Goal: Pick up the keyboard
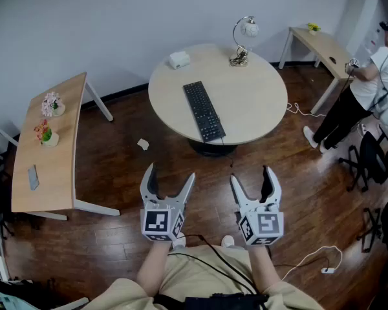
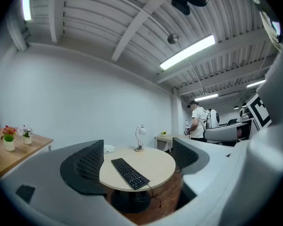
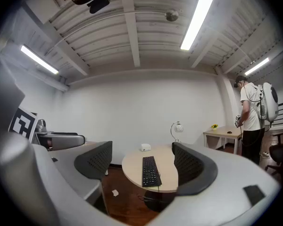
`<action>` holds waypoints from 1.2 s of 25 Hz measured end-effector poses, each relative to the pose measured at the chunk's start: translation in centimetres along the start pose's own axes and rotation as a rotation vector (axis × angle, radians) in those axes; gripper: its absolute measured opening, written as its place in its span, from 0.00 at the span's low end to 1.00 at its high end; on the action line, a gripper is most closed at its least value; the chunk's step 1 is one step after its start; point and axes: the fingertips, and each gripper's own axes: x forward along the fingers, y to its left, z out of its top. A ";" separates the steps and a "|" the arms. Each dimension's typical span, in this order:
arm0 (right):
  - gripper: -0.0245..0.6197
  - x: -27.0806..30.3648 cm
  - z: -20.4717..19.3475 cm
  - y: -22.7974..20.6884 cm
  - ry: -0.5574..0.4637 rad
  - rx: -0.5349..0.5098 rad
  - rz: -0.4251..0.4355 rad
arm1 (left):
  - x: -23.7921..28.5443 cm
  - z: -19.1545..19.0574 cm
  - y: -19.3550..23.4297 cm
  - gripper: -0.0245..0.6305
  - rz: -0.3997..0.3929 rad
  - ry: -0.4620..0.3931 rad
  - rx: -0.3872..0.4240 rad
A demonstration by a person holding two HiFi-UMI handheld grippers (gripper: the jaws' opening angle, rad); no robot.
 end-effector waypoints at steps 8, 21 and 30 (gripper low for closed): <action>0.69 0.1 -0.1 2.2 0.004 -0.013 0.011 | -0.8 0.1 1.4 0.70 -0.001 -0.012 -0.005; 0.69 0.6 -0.9 8.1 0.018 -0.017 -0.010 | -3.3 -0.2 6.4 0.70 -0.034 -0.027 -0.004; 0.69 1.7 -2.0 14.5 0.056 -0.086 0.013 | -5.2 -0.3 10.3 0.70 -0.058 -0.036 0.001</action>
